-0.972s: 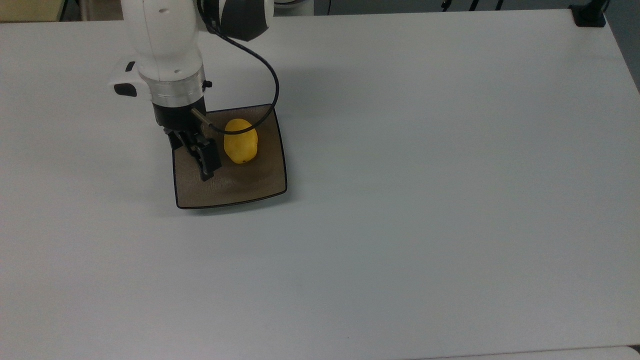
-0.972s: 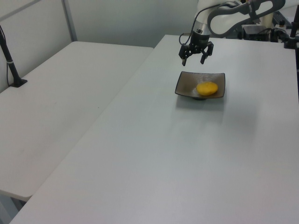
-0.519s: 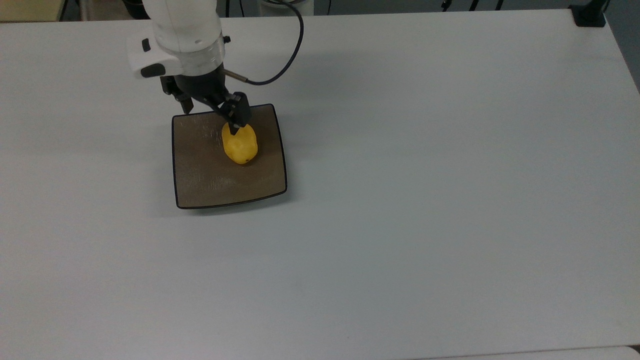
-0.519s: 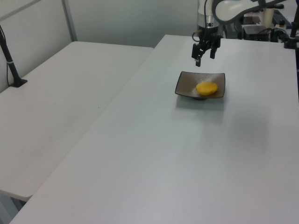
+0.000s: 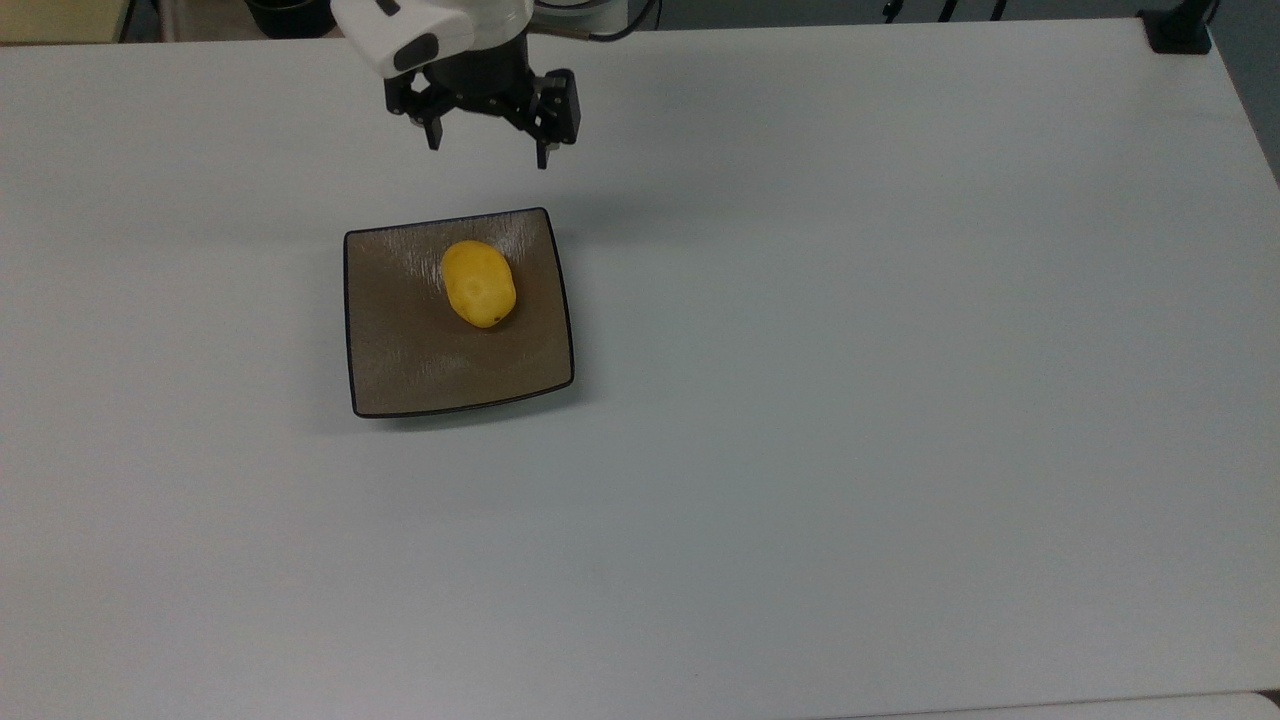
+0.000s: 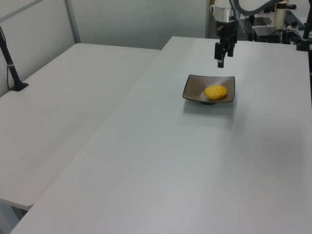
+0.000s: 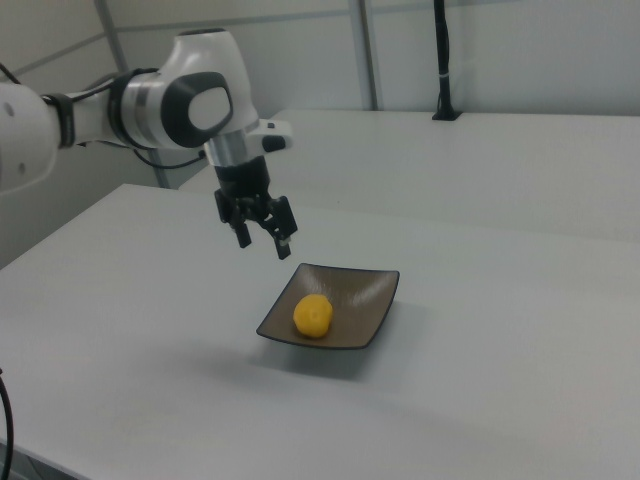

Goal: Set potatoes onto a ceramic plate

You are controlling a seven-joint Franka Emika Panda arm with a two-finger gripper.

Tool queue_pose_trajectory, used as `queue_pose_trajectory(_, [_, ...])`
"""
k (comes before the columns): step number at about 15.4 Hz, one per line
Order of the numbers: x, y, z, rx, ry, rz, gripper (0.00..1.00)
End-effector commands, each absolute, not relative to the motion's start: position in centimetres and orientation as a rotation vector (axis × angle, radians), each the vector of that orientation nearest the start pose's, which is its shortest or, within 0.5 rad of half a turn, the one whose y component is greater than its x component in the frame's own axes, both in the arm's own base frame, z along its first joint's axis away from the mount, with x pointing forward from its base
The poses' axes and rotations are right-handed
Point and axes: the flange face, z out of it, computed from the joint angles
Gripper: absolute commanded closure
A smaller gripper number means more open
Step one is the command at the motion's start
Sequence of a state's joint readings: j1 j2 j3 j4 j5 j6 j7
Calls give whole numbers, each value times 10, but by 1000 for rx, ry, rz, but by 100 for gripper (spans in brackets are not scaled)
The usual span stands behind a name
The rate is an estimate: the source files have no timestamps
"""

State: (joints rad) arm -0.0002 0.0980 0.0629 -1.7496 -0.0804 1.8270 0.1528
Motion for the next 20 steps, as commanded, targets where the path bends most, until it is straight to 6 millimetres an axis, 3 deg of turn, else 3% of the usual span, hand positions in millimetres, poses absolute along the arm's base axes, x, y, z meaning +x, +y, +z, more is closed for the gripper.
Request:
queue_pose_trajectory(1, [558,46,524,-3208,-22,30,0])
queue_pose_trajectory(6, [543,57,544,-3153,-27,-2,0])
queue_pose_trajectory(10, [536,50,559,-3096,-45,-24,0])
queue_pose_trajectory(12, [536,52,561,-3073,-35,-28,0])
queue_pose_trajectory(15, [537,53,559,-3098,-175,-41,0])
queue_pose_trajectory(20, [541,42,562,-3091,-141,-91,0])
